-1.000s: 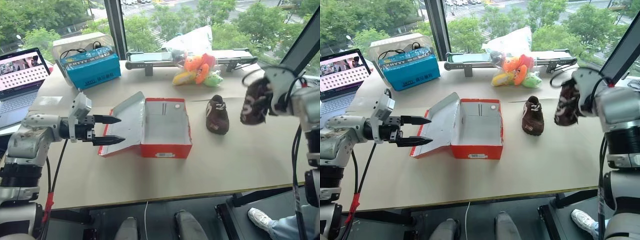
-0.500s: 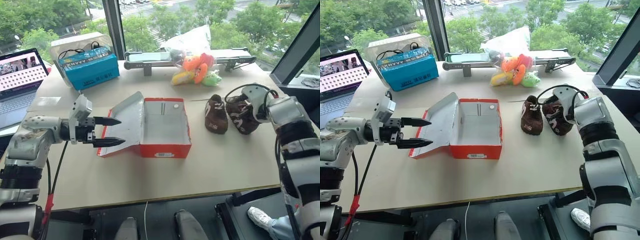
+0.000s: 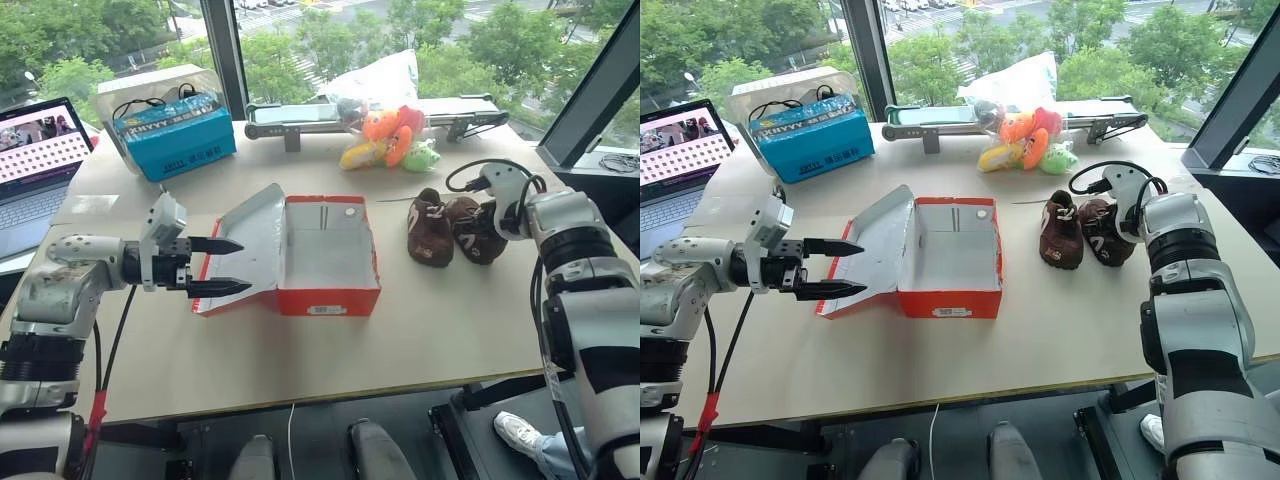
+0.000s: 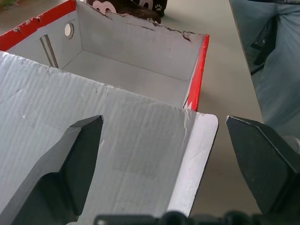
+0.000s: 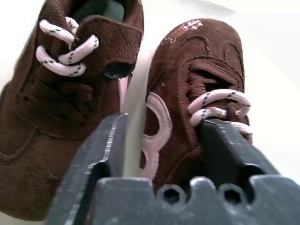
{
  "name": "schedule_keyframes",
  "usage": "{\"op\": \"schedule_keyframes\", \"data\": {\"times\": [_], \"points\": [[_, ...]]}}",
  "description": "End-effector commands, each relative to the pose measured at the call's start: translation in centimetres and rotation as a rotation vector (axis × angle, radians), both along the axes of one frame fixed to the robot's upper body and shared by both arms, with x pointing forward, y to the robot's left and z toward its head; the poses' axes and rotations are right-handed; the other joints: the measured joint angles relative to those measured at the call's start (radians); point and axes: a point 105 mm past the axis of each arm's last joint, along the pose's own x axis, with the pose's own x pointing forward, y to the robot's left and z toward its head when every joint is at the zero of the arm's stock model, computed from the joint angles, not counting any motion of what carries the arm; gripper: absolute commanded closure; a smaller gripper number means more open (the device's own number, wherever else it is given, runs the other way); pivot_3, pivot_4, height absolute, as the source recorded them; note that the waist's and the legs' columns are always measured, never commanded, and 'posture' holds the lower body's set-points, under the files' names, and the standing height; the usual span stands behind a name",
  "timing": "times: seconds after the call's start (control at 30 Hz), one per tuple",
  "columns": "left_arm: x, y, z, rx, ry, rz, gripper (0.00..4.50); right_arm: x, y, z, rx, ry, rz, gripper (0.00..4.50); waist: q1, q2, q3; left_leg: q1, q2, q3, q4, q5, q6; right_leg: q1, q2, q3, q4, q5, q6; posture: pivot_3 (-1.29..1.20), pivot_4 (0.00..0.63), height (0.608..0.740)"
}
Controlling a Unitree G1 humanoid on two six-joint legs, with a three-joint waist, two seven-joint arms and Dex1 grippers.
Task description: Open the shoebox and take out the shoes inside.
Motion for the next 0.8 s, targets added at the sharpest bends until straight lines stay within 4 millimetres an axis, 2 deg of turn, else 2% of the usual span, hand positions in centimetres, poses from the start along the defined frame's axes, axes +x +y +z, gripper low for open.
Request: {"op": "schedule_keyframes", "data": {"times": [0.03, 0.07, 0.2, 0.3, 0.37, 0.6, 0.8], "points": [[-0.2, -0.3, 1.0, -0.003, -0.041, -0.016, 0.00, 0.3, -0.2, 3.0, -0.035, -0.079, 0.008, 0.43, 0.000, 0.000, 0.000, 0.000, 0.000, 0.000, 0.000, 0.000, 0.000, 0.000, 0.000, 0.000, 0.000, 0.000, 0.000, 0.00, 0.150, 0.706], [-0.2, -0.3, 1.1, -0.003, -0.042, -0.017, 0.00, 0.2, -0.2, 3.5, -0.043, -0.088, 0.010, 0.04, 0.000, 0.000, 0.000, 0.000, 0.000, 0.000, 0.000, 0.000, 0.000, 0.000, 0.000, 0.000, 0.000, 0.000, 0.000, 0.00, 0.150, 0.706], [-0.2, -0.2, 1.1, -0.002, -0.043, -0.018, 0.00, -0.3, 0.1, 5.5, -0.051, -0.117, 0.038, 0.01, 0.001, 0.001, 0.001, 0.000, 0.000, 0.000, 0.000, 0.000, 0.000, 0.000, 0.000, 0.000, 0.000, 0.000, 0.000, 0.00, 0.150, 0.706], [-0.3, -0.2, 1.1, -0.003, -0.041, -0.022, 0.00, -1.4, 0.6, 7.1, -0.051, -0.137, 0.065, 0.01, 0.002, 0.003, 0.002, -0.001, 0.000, 0.000, 0.000, 0.000, 0.000, 0.000, 0.000, 0.000, 0.000, 0.000, 0.000, 0.00, 0.150, 0.706], [-0.4, -0.3, 1.0, -0.002, -0.037, -0.027, 0.00, -2.5, 1.3, 7.5, -0.040, -0.137, 0.093, 0.01, 0.004, 0.003, 0.002, -0.001, 0.000, 0.000, 0.000, 0.000, 0.000, -0.001, 0.000, 0.000, 0.000, 0.000, 0.000, 0.00, 0.150, 0.706], [-0.4, -0.1, 0.9, -0.001, -0.033, -0.015, 0.00, -5.6, 3.1, 7.1, 0.053, -0.125, 0.128, 0.01, 0.006, 0.003, 0.002, -0.001, 0.000, -0.001, 0.001, 0.000, 0.000, 0.000, 0.000, 0.000, 0.001, 0.000, 0.000, 0.00, 0.150, 0.706], [-0.2, -0.1, 0.9, -0.005, -0.037, -0.010, 0.00, -5.4, 1.1, 4.3, 0.008, -0.083, 0.038, 0.01, 0.010, 0.002, 0.002, 0.000, 0.000, -0.001, 0.001, 0.000, 0.000, 0.000, 0.000, 0.000, 0.001, 0.000, 0.000, 0.00, 0.150, 0.706]]}}
